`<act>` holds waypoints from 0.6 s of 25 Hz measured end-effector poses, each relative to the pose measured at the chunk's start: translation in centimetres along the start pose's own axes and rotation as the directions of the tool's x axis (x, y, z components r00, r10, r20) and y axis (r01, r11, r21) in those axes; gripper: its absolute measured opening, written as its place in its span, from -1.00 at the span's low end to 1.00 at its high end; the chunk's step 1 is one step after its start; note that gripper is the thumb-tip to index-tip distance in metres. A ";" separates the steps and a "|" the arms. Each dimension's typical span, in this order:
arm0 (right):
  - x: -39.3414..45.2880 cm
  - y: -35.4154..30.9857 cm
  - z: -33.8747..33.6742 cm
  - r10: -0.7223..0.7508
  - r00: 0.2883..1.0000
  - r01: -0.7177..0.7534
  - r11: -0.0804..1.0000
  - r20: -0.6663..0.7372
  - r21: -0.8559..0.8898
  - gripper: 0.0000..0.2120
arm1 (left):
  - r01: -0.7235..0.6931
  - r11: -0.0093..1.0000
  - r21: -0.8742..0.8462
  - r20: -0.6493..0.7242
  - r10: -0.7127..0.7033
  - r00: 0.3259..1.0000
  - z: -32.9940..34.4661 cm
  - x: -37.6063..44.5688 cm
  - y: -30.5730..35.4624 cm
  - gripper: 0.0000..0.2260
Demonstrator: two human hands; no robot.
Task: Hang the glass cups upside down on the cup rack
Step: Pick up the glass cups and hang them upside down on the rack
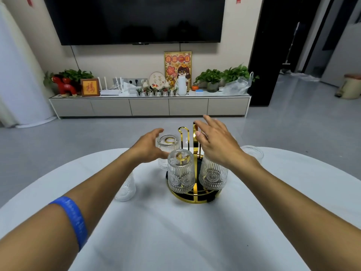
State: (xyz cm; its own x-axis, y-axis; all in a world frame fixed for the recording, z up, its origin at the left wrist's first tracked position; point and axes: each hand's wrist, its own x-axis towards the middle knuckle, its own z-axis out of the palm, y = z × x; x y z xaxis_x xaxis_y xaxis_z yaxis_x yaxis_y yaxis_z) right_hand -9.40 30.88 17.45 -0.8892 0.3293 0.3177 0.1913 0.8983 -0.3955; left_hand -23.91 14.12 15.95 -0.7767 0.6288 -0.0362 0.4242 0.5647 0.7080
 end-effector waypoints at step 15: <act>-15.3 13.8 3.0 0.646 0.763 -0.557 0.658 0.001 0.506 -0.33 | -0.554 0.770 0.316 0.280 0.482 0.830 23.7 -12.1 0.7 -0.44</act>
State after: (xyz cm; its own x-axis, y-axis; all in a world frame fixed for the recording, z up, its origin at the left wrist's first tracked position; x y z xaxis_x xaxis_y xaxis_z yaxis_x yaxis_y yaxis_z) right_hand 5.61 37.38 4.52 -0.5554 0.8315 -0.0136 0.4112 0.2605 -0.8735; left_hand -3.18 19.57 0.19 -0.3103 0.9438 0.1135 0.9040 0.2560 0.3425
